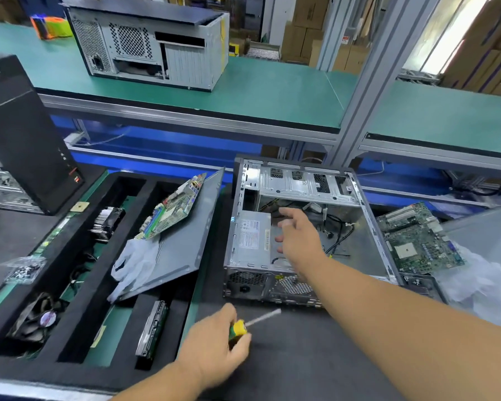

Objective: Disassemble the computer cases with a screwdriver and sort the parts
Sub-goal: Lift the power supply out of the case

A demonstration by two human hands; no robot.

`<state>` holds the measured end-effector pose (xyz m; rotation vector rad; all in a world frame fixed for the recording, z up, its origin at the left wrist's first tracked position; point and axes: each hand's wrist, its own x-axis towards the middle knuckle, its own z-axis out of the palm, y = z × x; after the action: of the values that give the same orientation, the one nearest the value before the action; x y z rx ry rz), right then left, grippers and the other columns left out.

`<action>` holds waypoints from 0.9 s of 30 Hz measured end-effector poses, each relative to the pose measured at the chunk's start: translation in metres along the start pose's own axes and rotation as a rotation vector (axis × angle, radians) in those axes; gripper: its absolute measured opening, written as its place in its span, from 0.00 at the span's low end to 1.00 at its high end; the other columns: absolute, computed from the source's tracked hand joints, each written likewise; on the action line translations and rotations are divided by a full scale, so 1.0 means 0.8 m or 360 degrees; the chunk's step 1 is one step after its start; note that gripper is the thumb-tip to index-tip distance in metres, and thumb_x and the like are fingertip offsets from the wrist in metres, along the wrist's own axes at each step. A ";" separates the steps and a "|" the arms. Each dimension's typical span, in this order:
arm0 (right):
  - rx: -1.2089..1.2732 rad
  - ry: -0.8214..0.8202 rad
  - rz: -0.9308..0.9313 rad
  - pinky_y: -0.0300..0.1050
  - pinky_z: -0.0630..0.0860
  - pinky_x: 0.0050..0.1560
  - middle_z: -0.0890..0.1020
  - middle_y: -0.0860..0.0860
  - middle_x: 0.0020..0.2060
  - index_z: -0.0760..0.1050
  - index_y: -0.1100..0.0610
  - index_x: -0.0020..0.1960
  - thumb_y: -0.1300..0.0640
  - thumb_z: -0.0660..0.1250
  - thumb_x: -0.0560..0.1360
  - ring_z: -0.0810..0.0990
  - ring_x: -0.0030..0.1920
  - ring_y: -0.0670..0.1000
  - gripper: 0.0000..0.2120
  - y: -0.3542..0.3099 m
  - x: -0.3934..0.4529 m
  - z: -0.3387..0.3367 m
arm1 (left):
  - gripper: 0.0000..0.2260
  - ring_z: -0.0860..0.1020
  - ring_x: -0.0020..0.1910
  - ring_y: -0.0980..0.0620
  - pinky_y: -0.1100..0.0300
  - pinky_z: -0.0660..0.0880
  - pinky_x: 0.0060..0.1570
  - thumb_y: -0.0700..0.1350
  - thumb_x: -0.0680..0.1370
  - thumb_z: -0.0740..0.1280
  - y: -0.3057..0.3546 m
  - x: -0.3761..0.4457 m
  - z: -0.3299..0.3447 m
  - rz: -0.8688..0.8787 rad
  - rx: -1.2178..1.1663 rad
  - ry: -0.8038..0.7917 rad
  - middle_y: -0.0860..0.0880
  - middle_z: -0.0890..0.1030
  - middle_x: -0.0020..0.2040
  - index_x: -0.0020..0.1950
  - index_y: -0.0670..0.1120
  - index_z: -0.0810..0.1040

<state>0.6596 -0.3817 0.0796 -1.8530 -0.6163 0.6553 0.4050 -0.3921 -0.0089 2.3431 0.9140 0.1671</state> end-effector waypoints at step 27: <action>-0.0172 -0.0124 -0.0235 0.47 0.76 0.56 0.72 0.50 0.64 0.70 0.46 0.70 0.52 0.63 0.82 0.76 0.55 0.48 0.17 -0.001 -0.005 0.004 | 0.40 0.72 0.72 0.35 0.42 0.73 0.70 0.68 0.74 0.71 0.142 0.103 -0.081 -0.1541 -0.2586 0.0110 0.37 0.66 0.79 0.79 0.49 0.67</action>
<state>0.6549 -0.3820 0.0798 -1.8673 -0.8459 0.6088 0.5109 -0.3712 0.1016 0.3411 1.1413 0.3777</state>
